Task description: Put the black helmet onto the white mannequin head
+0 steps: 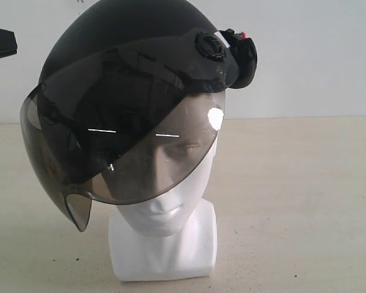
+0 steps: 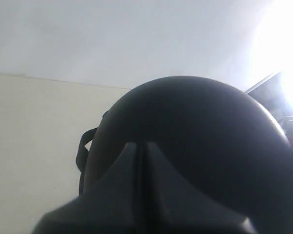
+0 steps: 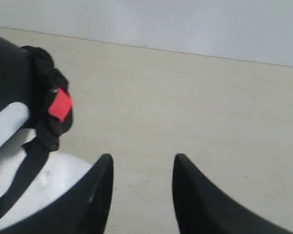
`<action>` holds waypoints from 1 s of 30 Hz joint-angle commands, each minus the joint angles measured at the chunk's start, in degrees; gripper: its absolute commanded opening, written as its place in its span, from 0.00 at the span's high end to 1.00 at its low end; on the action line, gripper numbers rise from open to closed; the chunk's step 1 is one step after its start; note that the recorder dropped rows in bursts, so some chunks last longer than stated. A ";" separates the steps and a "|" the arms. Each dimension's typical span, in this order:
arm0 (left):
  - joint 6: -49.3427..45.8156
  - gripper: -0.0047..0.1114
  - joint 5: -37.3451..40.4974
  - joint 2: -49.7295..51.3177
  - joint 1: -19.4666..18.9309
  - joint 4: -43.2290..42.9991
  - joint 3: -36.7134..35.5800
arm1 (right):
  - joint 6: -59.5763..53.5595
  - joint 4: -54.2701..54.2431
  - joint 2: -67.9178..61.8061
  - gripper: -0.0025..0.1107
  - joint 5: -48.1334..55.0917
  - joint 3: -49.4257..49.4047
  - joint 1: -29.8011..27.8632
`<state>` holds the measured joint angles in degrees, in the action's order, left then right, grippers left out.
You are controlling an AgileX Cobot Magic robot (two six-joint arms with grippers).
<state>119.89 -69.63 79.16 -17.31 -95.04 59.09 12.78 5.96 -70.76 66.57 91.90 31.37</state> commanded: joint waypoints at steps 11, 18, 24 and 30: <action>0.31 0.92 -0.34 -1.08 -0.13 -0.66 0.23 | -18.02 -17.29 -0.68 0.57 3.39 0.03 -10.84; 0.31 0.92 -0.34 -1.08 -0.13 -0.56 0.23 | -20.83 -18.08 -2.24 0.57 3.39 -1.36 -10.84; 0.31 0.92 -0.34 -0.81 -0.13 -3.47 0.23 | -28.58 -33.97 -5.87 0.57 -3.72 -5.69 -10.84; 0.31 0.92 -0.34 0.97 -0.13 -4.17 0.23 | -31.18 -40.26 -6.55 0.57 -9.86 -9.70 -10.84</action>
<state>119.89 -69.75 79.32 -17.31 -98.90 59.12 -16.57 -31.32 -77.35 59.63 83.63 20.78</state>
